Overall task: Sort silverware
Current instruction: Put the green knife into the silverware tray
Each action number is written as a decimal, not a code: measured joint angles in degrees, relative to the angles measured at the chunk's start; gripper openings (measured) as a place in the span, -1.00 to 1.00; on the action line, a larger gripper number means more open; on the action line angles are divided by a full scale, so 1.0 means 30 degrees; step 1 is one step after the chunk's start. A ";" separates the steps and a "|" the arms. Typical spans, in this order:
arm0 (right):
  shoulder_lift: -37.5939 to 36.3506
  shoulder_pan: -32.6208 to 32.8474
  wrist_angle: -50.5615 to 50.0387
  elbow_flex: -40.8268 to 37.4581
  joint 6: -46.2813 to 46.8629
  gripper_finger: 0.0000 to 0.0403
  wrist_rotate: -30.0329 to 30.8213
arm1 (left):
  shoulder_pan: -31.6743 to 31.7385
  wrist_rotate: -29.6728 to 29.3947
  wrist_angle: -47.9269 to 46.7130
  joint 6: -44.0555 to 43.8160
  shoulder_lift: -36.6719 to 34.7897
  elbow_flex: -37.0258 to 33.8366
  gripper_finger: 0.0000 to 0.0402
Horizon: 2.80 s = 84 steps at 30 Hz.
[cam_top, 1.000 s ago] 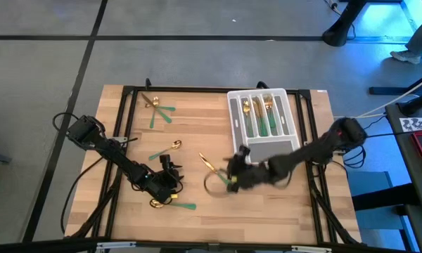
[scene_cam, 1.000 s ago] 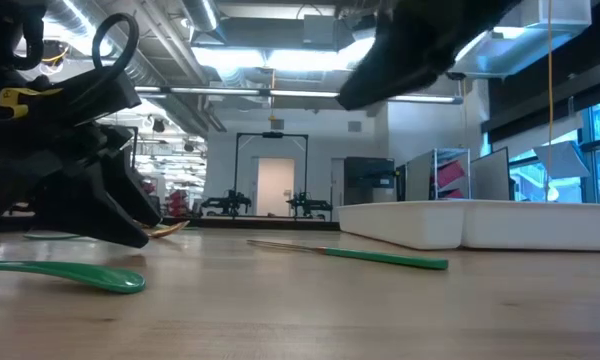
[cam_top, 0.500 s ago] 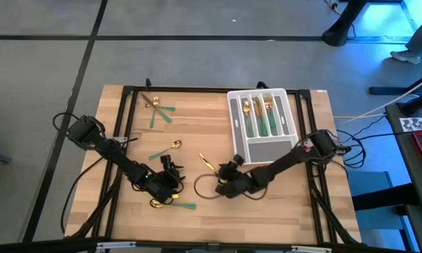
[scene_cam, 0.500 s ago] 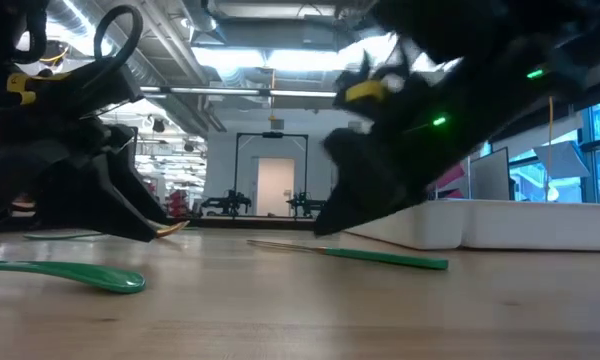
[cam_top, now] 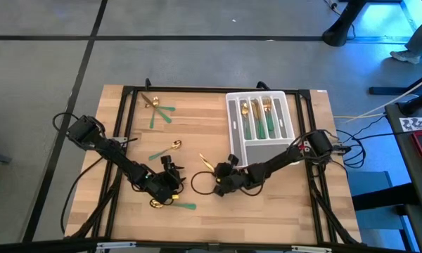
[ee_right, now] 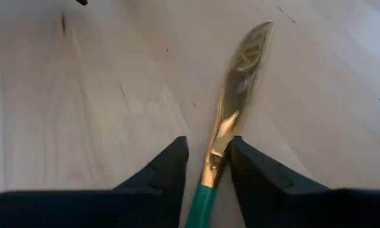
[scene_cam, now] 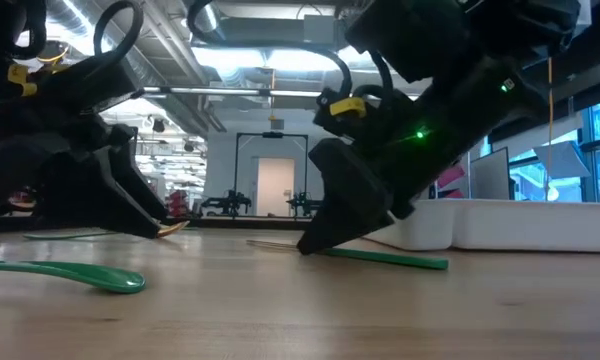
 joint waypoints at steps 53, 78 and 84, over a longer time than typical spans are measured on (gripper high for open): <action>-0.0166 0.1832 -2.2706 0.6243 0.3758 -0.47 -0.0535 | -0.0444 0.0671 0.1851 0.1609 0.0000 0.0040 -0.02; -0.0486 0.3845 -2.3125 0.7567 0.4993 -0.47 0.1695 | -0.0517 0.0671 0.1900 0.1216 0.0000 0.0040 -0.02; -0.0508 0.5975 -1.6298 0.6199 0.4275 -0.47 0.5849 | -0.0517 0.0664 0.2217 0.1497 0.0000 0.0033 -0.02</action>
